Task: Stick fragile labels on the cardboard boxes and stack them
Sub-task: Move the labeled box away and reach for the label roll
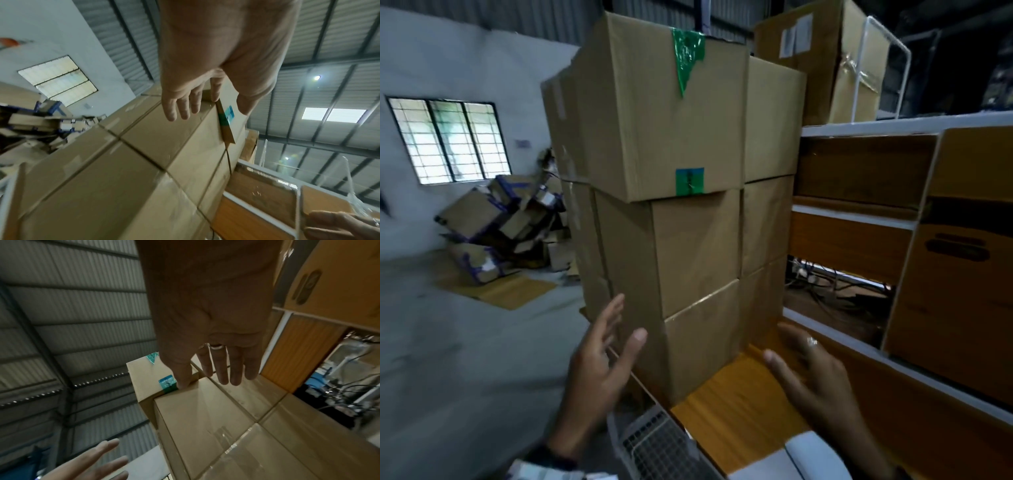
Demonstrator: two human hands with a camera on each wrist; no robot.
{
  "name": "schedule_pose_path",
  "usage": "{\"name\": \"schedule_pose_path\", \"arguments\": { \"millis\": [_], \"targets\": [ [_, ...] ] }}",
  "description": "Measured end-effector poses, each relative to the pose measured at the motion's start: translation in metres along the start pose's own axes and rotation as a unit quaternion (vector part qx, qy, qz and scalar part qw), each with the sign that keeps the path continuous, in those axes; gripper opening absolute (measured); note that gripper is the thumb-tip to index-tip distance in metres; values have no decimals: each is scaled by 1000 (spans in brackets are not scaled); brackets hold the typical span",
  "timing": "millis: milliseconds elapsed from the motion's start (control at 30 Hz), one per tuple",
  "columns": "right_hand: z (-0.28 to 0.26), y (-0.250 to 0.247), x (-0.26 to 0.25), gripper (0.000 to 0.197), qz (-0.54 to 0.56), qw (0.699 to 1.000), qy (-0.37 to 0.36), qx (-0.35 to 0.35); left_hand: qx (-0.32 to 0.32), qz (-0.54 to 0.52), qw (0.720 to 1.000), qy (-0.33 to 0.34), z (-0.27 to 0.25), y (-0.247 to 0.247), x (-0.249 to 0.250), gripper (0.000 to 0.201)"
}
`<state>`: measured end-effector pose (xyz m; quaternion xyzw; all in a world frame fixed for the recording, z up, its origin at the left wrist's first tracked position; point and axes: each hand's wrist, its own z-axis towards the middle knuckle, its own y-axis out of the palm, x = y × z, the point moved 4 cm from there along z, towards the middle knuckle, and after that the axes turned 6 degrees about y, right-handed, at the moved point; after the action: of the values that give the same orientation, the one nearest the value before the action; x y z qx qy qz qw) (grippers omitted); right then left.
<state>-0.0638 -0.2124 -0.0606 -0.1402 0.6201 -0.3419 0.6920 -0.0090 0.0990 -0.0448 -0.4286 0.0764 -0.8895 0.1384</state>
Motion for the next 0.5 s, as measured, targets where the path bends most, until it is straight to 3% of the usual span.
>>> {"name": "schedule_pose_path", "arguments": {
  "millis": [267, 400, 500],
  "targets": [
    [137, -29, -108, 89, 126, 979, -125, 100, 95, 4, 990, 106, 143, -36, 24, 51],
    [162, -24, -170, 95, 124, 964, -181, 149, 139, 15, 982, 127, 215, -50, 10, 43],
    [160, -1, -216, 104, 115, 954, -222, 163, 130, -2, 986, 104, 257, -54, -12, 47]
  ]
}}
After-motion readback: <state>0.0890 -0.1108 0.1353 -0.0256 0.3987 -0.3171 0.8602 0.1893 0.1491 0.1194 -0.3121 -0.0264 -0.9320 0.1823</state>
